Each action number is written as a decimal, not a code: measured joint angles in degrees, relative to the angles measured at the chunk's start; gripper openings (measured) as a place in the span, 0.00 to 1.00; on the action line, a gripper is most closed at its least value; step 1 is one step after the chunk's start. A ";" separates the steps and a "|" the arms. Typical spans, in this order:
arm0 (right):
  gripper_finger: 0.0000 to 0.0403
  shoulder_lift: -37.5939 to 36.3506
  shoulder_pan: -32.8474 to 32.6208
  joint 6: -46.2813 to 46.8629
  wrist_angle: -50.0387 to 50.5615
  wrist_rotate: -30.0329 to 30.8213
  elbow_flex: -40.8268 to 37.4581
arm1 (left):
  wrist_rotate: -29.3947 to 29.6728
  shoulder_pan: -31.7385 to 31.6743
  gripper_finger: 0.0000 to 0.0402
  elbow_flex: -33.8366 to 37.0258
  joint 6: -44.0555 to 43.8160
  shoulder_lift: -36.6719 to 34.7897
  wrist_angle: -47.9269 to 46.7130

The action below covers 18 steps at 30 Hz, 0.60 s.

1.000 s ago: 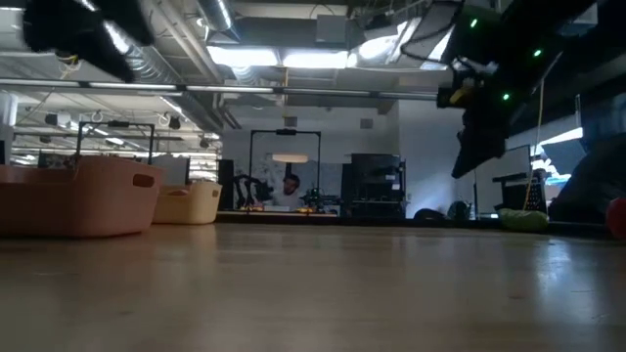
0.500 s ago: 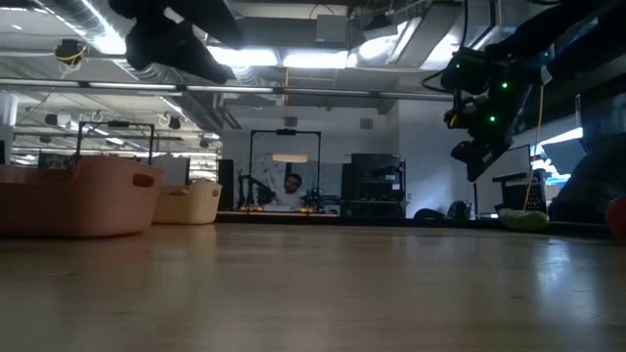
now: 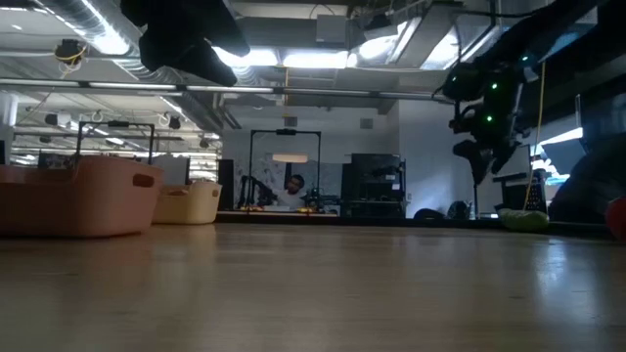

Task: Sort produce into baskets
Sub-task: Put the top cucumber into the orange bin

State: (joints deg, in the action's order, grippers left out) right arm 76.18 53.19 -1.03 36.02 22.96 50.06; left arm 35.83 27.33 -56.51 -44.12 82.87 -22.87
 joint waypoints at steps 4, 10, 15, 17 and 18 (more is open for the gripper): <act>0.79 6.02 0.21 2.14 3.90 0.92 3.96 | -0.02 -0.02 0.61 0.02 0.24 0.00 0.00; 0.81 13.86 1.08 4.09 4.82 2.19 6.23 | -0.02 -0.01 0.61 0.02 0.33 0.00 0.02; 0.76 19.32 1.68 5.37 6.72 4.13 8.14 | 0.01 -0.02 0.61 0.02 0.33 0.00 0.02; 0.74 21.41 1.56 5.35 8.79 5.16 9.60 | 0.40 -0.02 0.61 0.02 0.31 0.00 0.02; 0.73 22.44 1.53 5.54 10.13 5.97 10.36 | 0.60 -0.02 0.61 0.02 0.31 0.00 0.02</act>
State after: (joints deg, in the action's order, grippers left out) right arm 98.62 54.72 4.51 46.15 28.93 60.42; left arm 36.44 27.31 -56.49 -43.81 82.87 -22.85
